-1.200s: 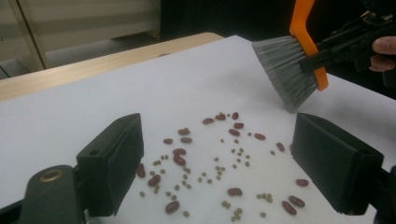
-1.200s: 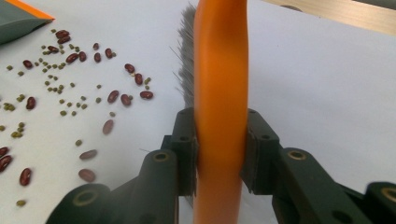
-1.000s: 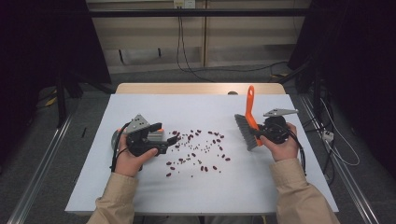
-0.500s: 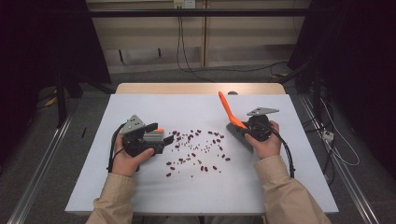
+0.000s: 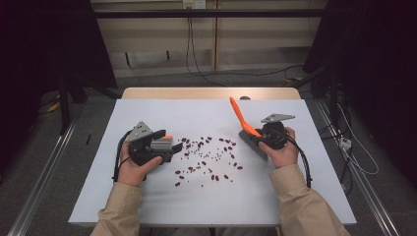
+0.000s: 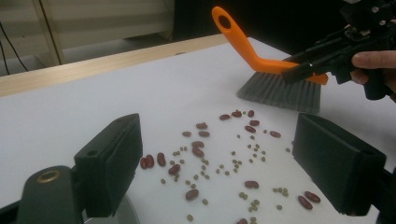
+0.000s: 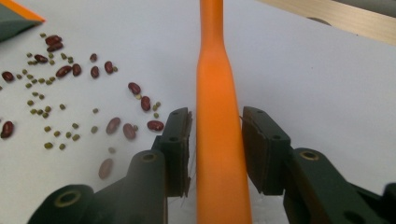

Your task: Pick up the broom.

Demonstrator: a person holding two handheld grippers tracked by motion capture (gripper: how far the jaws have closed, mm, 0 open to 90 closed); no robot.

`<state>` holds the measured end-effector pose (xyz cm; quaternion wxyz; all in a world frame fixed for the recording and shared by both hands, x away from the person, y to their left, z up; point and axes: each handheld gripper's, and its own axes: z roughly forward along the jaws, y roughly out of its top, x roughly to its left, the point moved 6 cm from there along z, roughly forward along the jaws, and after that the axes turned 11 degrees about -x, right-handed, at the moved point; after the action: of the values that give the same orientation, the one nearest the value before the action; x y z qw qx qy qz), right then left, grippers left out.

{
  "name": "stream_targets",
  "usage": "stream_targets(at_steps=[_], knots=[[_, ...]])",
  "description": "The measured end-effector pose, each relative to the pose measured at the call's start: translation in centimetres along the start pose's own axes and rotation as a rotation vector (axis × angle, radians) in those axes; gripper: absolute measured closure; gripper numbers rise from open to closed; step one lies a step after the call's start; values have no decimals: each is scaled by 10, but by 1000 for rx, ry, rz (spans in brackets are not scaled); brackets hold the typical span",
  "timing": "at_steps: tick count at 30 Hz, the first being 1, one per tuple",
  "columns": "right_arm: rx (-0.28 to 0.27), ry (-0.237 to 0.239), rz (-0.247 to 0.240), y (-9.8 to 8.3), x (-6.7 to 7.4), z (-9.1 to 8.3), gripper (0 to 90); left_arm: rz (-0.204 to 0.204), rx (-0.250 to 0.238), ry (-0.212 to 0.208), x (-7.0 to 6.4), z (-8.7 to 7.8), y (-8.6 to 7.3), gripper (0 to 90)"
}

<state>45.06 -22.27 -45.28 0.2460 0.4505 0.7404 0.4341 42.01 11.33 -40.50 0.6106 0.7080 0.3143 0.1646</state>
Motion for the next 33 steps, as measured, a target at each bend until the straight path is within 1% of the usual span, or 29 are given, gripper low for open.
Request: stream_targets(at_steps=[3, 4, 5, 6, 7, 8, 10, 12, 14, 15, 17, 19, 20, 23, 24, 25, 27, 31, 33], knots=[[34, -24, -1, -4, -2, 2, 640, -2, -1, 3, 1, -1, 0, 159], [35, -22, -1, -5, -2, 4, 688, -1, -2, 4, 1, -1, 0, 159], [32, -12, 14, -6, -2, 5, 702, -1, -2, 6, 2, -2, 0, 159], [27, -13, 19, -6, -3, 6, 707, 1, -3, 8, 2, -3, 1, 158], [31, -18, 8, -5, -3, 6, 708, -1, -7, 9, 2, -3, 1, 158], [36, -19, 9, -5, -3, 6, 709, 1, -4, 10, 3, -4, 1, 158], [32, -3, 21, -5, -1, 7, 709, -1, -5, 12, 4, -5, 1, 158], [27, -7, 16, -5, -2, 8, 710, 3, 0, 16, 5, -7, 0, 157], [19, -2, 30, -4, -2, 8, 710, 4, 1, 19, 7, -8, 0, 156], [21, -5, 29, -3, -2, 8, 710, 0, -3, 21, 7, -9, 0, 156], [0, -8, 14, 1, -2, 8, 710, -1, -1, 25, 9, -11, 0, 154], [-37, 0, 33, 6, -2, 8, 710, -1, 0, 27, 10, -12, 0, 147], [-53, 3, 34, 9, -2, 8, 710, 0, 5, 27, 10, -13, -1, 141], [-86, -3, 9, 16, -2, 10, 710, 2, 6, 26, 13, -17, -3, 131], [-96, 3, 13, 18, -2, 11, 710, -1, 5, 27, 13, -19, -4, 128], [-101, 9, 20, 19, -1, 12, 710, 1, 8, 28, 14, -20, -5, 122], [-115, 12, 9, 22, 1, 15, 710, -1, 7, 29, 16, -23, -7, 111], [-116, 24, 5, 22, 7, 22, 710, 0, 18, 34, 20, -30, -13, 96], [-106, 35, 1, 20, 9, 26, 710, 4, 21, 33, 21, -33, -16, 95]])
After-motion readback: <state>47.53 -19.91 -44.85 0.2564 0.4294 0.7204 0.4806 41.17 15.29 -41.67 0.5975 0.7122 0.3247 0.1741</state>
